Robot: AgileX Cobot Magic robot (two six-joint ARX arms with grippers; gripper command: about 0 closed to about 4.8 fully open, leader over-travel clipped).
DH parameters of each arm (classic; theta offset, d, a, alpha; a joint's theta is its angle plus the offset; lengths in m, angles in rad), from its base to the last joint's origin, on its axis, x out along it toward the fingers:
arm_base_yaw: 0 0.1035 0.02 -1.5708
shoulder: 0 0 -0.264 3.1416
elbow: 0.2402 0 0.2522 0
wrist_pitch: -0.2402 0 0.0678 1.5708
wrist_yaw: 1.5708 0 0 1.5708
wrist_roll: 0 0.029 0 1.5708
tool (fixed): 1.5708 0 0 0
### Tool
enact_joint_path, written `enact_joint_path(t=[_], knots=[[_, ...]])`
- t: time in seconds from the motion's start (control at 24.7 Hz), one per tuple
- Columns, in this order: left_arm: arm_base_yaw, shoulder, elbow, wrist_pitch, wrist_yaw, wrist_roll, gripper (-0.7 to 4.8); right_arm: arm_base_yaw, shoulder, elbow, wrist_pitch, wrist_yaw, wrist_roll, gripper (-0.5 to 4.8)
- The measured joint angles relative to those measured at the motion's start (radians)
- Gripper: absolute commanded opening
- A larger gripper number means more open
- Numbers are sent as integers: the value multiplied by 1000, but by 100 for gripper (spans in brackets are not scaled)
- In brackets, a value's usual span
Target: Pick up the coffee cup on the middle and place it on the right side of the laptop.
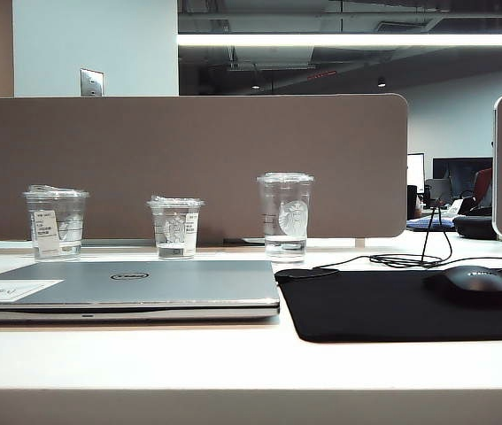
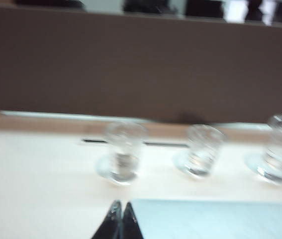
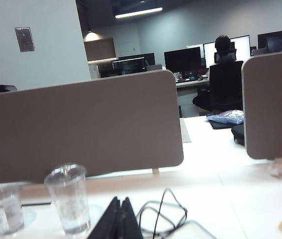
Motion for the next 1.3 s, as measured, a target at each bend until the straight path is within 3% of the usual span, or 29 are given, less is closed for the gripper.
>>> enact_joint_path(t=[0.2,0.49,0.73,1.09,1.3], knots=[[0,194,133,-6,103,10,-5,0,219,205,-24,-41,-26,-6],[-3,344,242,15,118,-1,-5,14,554,459,-178,-241,-108,-6],[-27,480,335,-10,204,-13,-5,61,775,616,-346,-256,-115,-6],[-139,660,405,-35,228,124,-5,95,851,642,-370,-262,-121,-6],[-167,784,405,-20,229,115,-5,145,875,643,-339,-362,-203,-6]])
